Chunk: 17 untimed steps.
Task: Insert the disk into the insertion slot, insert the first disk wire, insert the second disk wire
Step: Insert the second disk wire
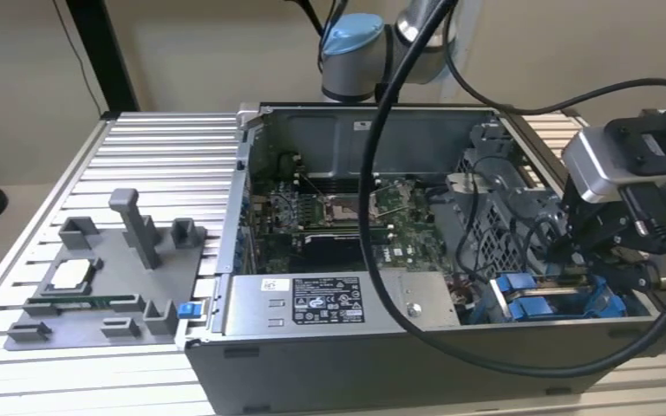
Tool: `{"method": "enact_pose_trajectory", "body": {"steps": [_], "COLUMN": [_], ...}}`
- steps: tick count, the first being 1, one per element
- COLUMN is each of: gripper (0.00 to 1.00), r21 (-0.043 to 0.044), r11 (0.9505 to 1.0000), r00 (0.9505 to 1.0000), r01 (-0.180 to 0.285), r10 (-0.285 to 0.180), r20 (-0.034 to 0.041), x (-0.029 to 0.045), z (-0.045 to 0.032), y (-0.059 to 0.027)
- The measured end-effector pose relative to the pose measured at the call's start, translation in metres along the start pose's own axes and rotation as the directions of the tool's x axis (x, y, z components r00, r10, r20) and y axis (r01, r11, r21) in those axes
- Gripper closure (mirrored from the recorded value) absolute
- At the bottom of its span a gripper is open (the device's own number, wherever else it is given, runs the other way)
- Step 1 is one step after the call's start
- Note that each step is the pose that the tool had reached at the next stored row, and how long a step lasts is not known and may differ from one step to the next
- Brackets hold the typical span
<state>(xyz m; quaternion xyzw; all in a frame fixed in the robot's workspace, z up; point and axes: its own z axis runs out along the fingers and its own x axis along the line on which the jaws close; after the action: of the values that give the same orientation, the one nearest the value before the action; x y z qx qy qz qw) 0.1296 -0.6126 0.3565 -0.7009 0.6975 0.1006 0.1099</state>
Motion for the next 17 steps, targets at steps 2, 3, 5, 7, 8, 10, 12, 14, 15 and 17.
{"method": "enact_pose_trajectory", "body": {"steps": [2,3,5,7,8,10,12,14,15,17], "gripper": [1.0,1.0,1.0,1.0,1.0,1.0,1.0,1.0,1.0,1.0], "r21": [0.0043,0.0065,0.0102,0.0141,0.0163,0.021,0.0273,0.0364,0.0416,0.0447], "r11": [1.0,1.0,0.9999,0.9999,0.9999,0.9998,0.9996,0.9993,0.999,0.9989], "r00": [1.0,1.0,1.0,1.0,1.0,1.0,1.0,0.9999,0.9999,0.9999], "r01": [0.002,0.003,0.004,0.005,0.006,0.007,0.009,0.012,0.013,0.014], "r10": [-0.002,-0.003,-0.004,-0.005,-0.006,-0.007,-0.009,-0.012,-0.013,-0.014], "r20": [-0.0002,-0.0002,-0.0007,-0.0008,-0.0006,-0.0007,-0.0008,-0.0011,-0.0013,-0.0011], "x": [0.0008,0.0013,0.003,0.0052,0.0063,0.0084,0.01,0.0106,0.0107,0.0109], "z": [0.0023,0.0034,0.0053,0.0072,0.0082,0.01,0.0116,0.0128,0.0132,0.0136], "y": [0.0,0.0001,0.0001,0.0001,0.0001,0.0002,0.0002,-0.0001,-0.0001,-0.0003]}}
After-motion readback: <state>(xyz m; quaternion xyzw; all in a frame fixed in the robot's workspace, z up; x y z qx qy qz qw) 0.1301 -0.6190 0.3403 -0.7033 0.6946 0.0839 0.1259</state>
